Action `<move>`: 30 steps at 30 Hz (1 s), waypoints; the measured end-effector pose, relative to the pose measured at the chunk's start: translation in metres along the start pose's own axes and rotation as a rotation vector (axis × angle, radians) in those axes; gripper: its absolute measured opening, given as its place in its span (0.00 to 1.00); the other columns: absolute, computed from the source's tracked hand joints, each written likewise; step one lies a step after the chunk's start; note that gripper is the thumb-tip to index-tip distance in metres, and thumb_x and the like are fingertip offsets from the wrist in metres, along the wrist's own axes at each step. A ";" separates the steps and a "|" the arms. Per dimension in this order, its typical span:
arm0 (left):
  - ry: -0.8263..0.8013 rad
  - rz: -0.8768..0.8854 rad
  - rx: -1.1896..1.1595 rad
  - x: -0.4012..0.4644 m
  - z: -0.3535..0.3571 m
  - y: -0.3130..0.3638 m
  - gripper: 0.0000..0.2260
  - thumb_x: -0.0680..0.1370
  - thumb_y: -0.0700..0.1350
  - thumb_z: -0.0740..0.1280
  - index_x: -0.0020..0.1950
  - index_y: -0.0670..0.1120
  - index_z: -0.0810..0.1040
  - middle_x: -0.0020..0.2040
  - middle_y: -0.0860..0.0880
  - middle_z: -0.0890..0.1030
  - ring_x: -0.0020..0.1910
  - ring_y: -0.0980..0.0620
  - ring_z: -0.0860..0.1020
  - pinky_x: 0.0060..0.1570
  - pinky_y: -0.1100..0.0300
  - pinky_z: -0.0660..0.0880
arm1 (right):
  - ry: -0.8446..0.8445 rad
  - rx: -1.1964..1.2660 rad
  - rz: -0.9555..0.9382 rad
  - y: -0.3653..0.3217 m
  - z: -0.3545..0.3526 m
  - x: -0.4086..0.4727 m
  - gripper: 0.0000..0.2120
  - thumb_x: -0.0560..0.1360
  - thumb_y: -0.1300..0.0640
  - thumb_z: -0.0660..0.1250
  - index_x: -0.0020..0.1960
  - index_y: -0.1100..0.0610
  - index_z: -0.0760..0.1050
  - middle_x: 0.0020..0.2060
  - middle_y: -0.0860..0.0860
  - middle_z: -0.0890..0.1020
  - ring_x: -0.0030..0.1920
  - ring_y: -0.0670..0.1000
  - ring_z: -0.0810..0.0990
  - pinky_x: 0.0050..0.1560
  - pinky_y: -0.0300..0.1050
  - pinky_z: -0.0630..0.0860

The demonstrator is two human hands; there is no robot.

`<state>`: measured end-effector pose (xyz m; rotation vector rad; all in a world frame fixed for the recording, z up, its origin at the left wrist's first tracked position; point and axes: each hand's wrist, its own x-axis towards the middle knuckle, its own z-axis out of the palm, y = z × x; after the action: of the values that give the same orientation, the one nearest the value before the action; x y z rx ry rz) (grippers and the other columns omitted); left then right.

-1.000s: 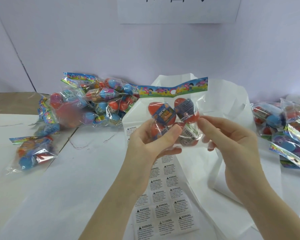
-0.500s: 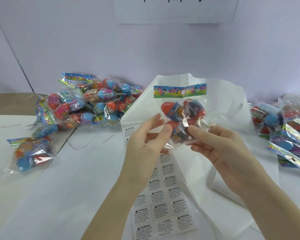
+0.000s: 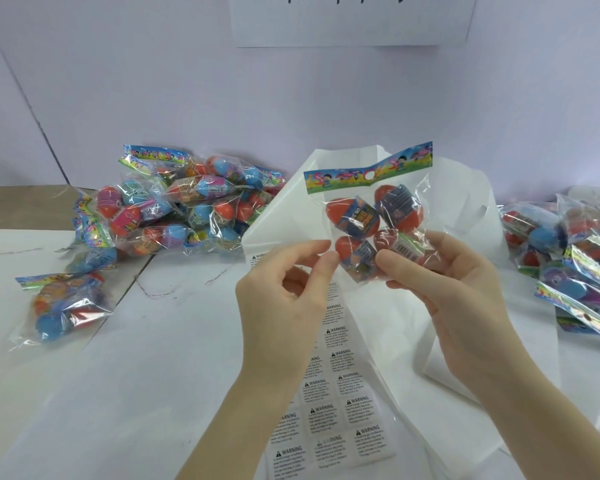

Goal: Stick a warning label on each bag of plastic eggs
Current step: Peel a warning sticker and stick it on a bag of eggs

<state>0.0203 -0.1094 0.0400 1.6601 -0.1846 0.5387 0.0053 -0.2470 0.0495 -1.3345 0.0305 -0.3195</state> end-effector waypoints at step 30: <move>-0.446 -0.307 -0.474 -0.007 0.005 0.012 0.21 0.68 0.56 0.67 0.55 0.45 0.79 0.48 0.51 0.84 0.49 0.56 0.81 0.42 0.63 0.76 | 0.074 -0.752 -0.904 0.018 0.006 -0.005 0.20 0.66 0.56 0.75 0.56 0.58 0.75 0.48 0.46 0.77 0.44 0.43 0.74 0.50 0.33 0.72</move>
<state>0.0104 -0.1176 0.0475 1.2868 -0.3459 -0.1135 0.0052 -0.2360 0.0333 -2.0291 -0.4422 -1.2083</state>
